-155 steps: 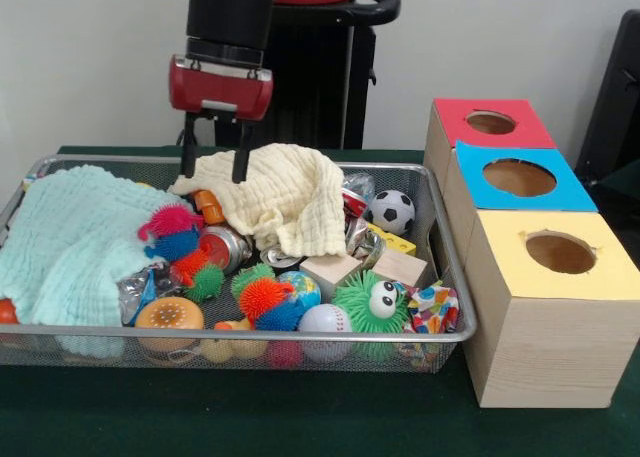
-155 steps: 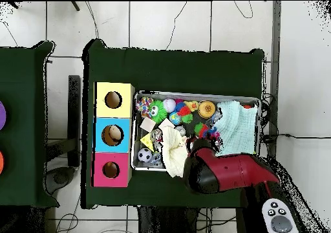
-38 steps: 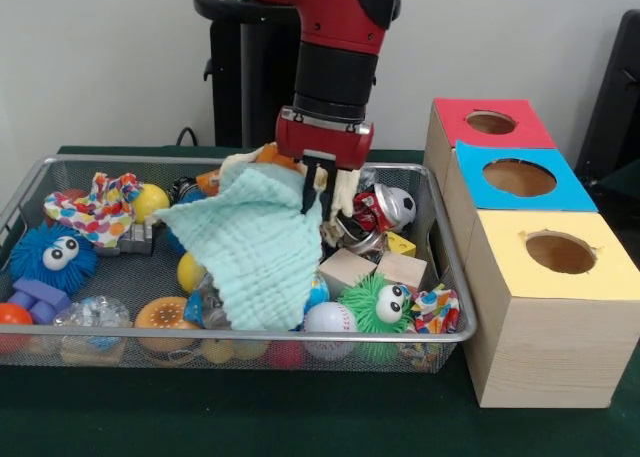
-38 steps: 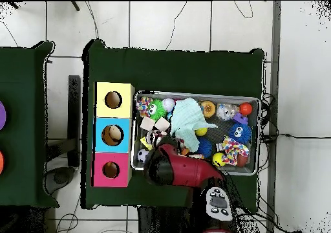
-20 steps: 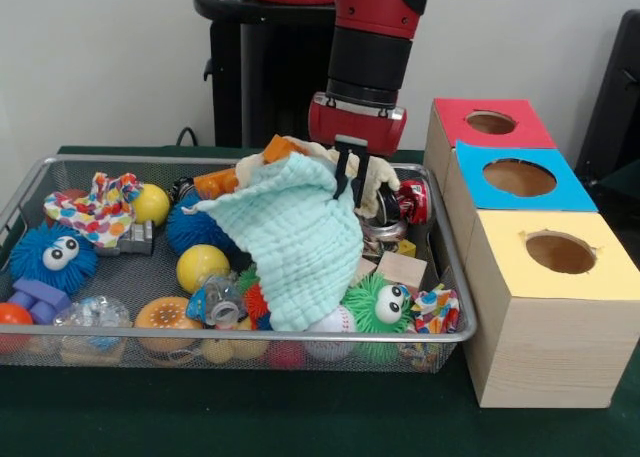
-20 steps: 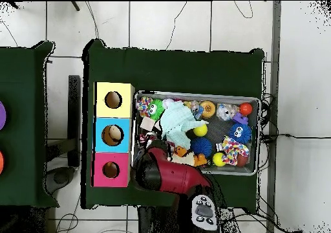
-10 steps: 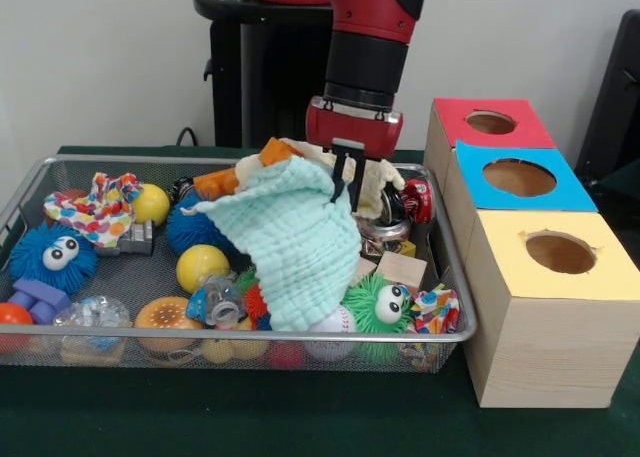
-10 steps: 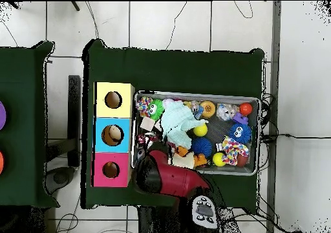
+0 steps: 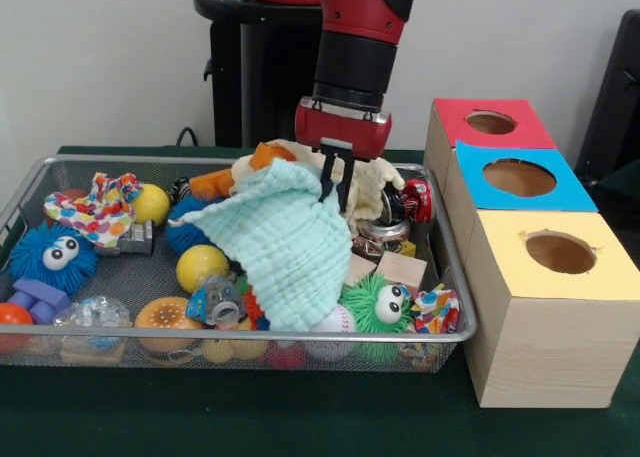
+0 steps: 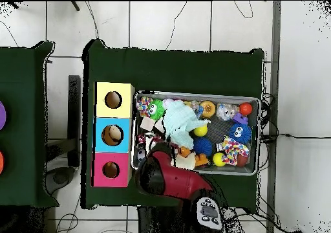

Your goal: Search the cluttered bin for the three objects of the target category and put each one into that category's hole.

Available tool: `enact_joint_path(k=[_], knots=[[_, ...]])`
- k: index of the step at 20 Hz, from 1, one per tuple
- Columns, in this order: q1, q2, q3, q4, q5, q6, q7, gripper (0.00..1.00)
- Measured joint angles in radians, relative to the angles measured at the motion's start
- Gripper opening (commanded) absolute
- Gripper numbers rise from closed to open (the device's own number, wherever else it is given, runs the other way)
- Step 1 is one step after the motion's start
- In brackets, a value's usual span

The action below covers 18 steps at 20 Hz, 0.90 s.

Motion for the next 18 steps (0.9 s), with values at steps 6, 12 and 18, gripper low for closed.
enact_joint_path(k=[6,12,18], knots=[[-0.01,0.001,0.006,0.004,0.0,0.001,0.0,1.0],[-0.01,0.02,0.026,0.028,0.0,0.001,0.0,1.0],[-0.032,0.016,0.041,0.052,-0.015,0.001,0.0,1.0]])
